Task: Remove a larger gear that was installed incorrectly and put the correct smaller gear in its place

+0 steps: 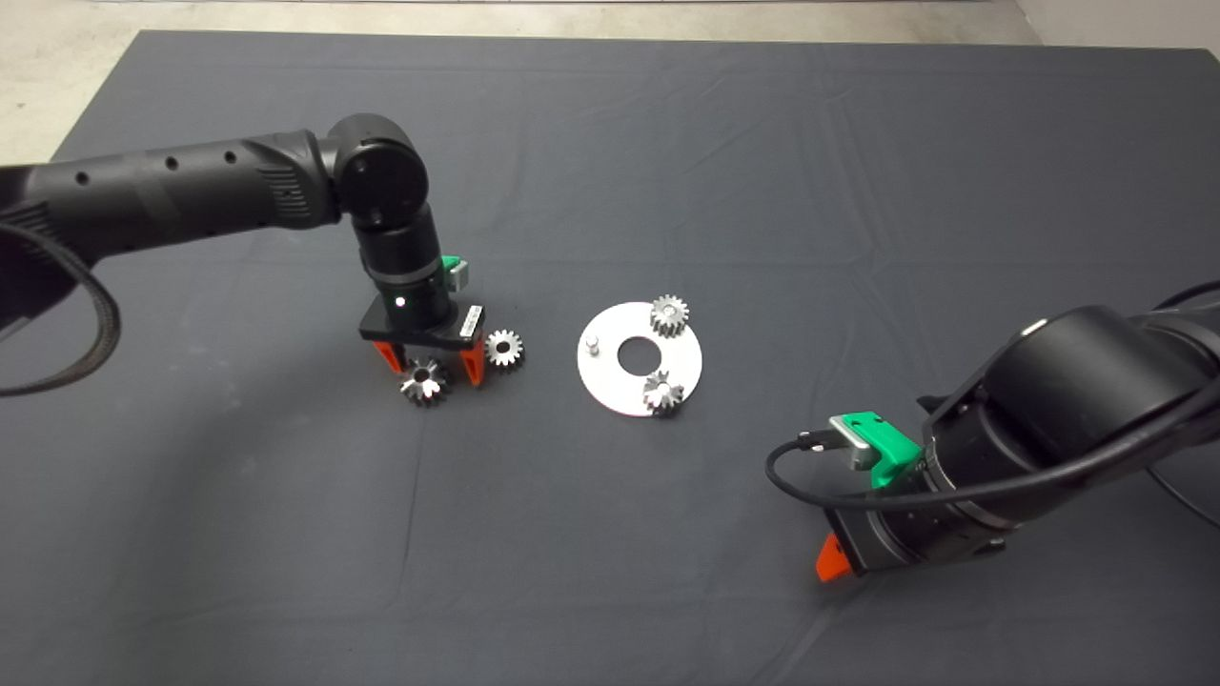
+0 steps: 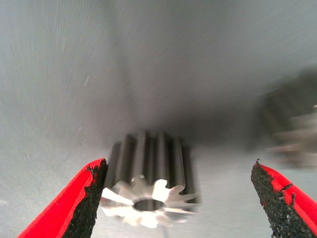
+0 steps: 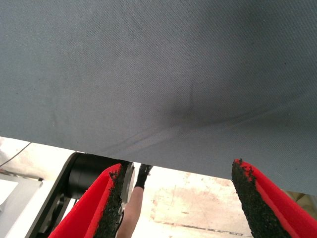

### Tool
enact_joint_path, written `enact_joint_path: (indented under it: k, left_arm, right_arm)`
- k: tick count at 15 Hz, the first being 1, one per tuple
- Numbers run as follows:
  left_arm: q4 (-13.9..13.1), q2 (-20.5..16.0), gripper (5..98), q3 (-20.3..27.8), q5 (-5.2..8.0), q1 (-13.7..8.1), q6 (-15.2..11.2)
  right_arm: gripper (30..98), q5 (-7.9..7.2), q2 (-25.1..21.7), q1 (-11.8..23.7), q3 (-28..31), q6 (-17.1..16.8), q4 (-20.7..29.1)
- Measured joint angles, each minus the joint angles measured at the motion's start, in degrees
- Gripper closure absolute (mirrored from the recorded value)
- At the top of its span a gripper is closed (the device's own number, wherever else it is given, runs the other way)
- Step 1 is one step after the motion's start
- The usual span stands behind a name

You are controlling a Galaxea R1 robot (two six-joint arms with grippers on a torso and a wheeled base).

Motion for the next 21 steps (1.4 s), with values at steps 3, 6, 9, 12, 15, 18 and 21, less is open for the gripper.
enact_joint_path:
  k: [3,6,9,12,15,18,21]
  left_arm:
    - [-0.06,1.59,30.2,-0.68,-0.27,-1.87,0.0]
    - [-0.11,2.0,25.7,-0.82,-0.37,-2.02,0.0]
    - [-0.12,2.04,20.6,-0.89,-0.35,-2.04,-0.01]
    - [-0.13,2.3,15.3,-0.88,-0.35,-2.13,-0.02]
    - [-0.11,3.77,15.3,-0.88,-0.27,-2.8,-0.02]
    - [-0.13,6.32,15.3,-1.05,-0.29,-3.46,-0.02]
    - [-0.13,8.87,15.3,-2.39,-0.43,-3.82,-0.05]
  right_arm:
    - [70.1,-0.02,0.0,0.0,0.0,0.0,0.0]
    - [70.1,-0.02,-0.02,0.0,0.0,-0.01,-0.02]
    - [70.1,0.0,0.0,0.0,0.0,-0.02,-0.01]
    - [70.1,-0.02,0.0,0.0,0.0,-0.02,-0.02]
    - [70.1,0.0,0.0,0.0,0.0,-0.02,-0.02]
    - [70.1,-0.02,-0.02,0.0,0.0,-0.02,0.0]
    - [70.1,-0.05,-0.02,0.0,0.0,-0.02,-0.02]
